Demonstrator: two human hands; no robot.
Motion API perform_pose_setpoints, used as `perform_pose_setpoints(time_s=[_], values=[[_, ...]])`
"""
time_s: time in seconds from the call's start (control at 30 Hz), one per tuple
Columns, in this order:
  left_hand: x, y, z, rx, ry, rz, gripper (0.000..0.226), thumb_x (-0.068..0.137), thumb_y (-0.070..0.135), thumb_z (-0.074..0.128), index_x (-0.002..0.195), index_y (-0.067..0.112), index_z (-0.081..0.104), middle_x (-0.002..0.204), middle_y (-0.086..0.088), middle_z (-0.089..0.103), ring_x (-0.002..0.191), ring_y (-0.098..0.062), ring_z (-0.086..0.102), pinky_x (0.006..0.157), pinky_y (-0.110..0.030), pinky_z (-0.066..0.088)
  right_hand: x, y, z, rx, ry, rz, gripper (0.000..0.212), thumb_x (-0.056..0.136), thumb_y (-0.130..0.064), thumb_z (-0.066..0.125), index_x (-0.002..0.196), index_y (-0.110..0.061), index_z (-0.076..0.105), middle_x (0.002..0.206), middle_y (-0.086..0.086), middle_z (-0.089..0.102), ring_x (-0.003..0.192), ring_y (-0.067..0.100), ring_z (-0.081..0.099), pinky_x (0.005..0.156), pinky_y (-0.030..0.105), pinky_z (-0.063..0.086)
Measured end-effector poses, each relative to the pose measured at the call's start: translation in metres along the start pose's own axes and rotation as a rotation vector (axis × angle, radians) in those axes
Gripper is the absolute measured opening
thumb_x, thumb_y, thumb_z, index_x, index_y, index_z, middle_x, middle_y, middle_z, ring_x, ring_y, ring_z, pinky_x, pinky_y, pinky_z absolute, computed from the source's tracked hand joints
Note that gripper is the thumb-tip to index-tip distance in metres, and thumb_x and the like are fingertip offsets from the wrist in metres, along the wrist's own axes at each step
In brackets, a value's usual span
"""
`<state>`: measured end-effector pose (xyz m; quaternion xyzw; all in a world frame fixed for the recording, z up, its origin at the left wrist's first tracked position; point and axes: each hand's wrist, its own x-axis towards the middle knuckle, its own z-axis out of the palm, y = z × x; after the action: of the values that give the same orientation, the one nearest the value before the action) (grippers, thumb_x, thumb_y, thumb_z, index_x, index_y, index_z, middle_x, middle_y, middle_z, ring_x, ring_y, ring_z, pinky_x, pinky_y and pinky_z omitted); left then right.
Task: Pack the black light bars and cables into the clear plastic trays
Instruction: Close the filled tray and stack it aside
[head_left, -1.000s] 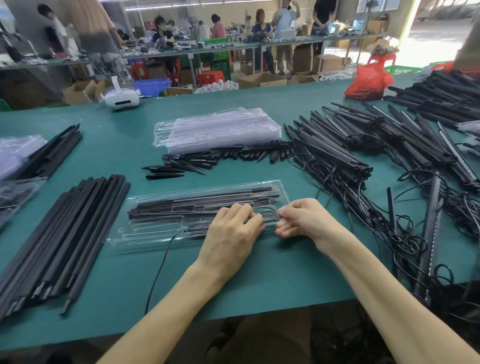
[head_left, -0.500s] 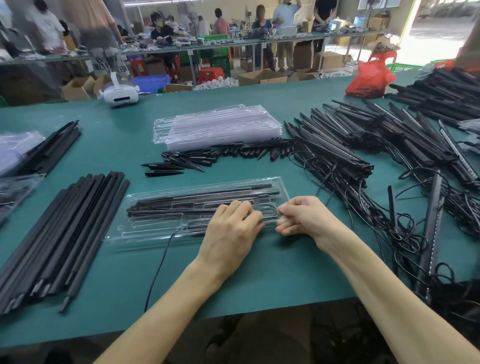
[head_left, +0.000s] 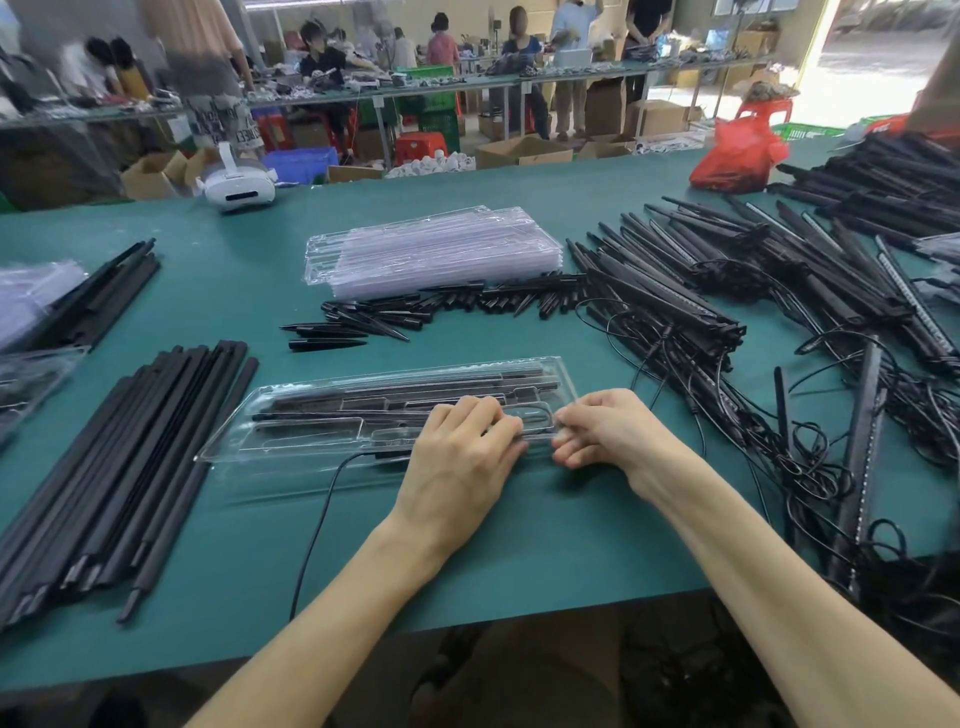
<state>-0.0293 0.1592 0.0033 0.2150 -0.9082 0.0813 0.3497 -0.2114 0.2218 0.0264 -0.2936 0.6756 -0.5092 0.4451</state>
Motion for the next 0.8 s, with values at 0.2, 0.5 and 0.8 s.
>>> perform_pose_setpoints(time_s=[0.2, 0.5, 0.8], values=[[0.000, 0.001, -0.001, 0.005, 0.000, 0.005, 0.012, 0.095, 0.024, 0.067, 0.090, 0.012, 0.068, 0.088, -0.002, 0.062, 0.085, -0.025, 0.061, 0.074, -0.040, 0.049, 0.001, 0.001, 0.003, -0.013, 0.037, -0.009, 0.011, 0.096, -0.002, 0.057, 0.086, 0.002, 0.062, 0.057, 0.010, 0.067, 0.049, 0.019, 0.067, 0.042, 0.022, 0.051], [0.001, -0.001, -0.001, -0.039, -0.016, -0.037, 0.012, 0.091, 0.021, 0.073, 0.099, 0.012, 0.069, 0.094, -0.001, 0.063, 0.092, -0.025, 0.061, 0.079, -0.038, 0.049, 0.004, 0.007, 0.003, 0.008, 0.055, -0.040, 0.013, 0.097, -0.004, 0.055, 0.087, 0.000, 0.062, 0.060, 0.010, 0.067, 0.050, 0.018, 0.067, 0.044, 0.021, 0.051], [-0.021, -0.054, -0.042, 0.099, -0.191, -0.164, 0.047, 0.083, 0.031, 0.081, 0.124, 0.014, 0.066, 0.121, -0.001, 0.064, 0.115, -0.023, 0.059, 0.098, -0.039, 0.047, 0.004, 0.008, 0.000, 0.021, 0.052, -0.062, 0.012, 0.097, -0.005, 0.057, 0.089, 0.001, 0.064, 0.060, 0.007, 0.068, 0.049, 0.016, 0.065, 0.044, 0.020, 0.049]])
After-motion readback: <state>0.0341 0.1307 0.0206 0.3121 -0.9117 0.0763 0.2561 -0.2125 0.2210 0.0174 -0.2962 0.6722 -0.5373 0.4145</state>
